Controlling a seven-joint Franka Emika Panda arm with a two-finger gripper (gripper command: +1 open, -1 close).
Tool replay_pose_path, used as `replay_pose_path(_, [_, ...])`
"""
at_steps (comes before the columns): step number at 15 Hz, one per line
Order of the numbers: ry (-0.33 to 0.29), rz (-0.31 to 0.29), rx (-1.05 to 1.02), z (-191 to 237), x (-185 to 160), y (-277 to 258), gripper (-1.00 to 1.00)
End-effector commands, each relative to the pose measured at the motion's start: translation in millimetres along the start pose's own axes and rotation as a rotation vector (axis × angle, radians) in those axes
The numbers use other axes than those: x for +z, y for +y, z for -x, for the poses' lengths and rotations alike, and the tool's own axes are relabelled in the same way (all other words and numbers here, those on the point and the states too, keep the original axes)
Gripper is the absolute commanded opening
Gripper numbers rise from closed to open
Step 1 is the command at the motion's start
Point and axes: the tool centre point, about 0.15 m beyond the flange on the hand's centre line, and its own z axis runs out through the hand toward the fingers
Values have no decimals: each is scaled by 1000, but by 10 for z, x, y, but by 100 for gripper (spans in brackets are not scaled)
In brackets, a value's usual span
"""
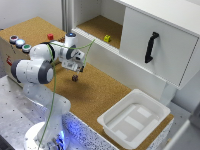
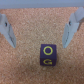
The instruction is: Rotate the purple block towards the left
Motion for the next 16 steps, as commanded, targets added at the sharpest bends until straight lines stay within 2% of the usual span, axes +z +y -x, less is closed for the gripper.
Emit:
replay_pose_path(1, [12,-51,-6,-95,491,13,100])
replay_pose_path(9, [-15,-79,0,-176,810,127,100])
replay_pose_path(10, [-23,-73,11,-142,846,135,-100])
replay_pose_path(16, [-25,-52,54,-57,765,174,-100])
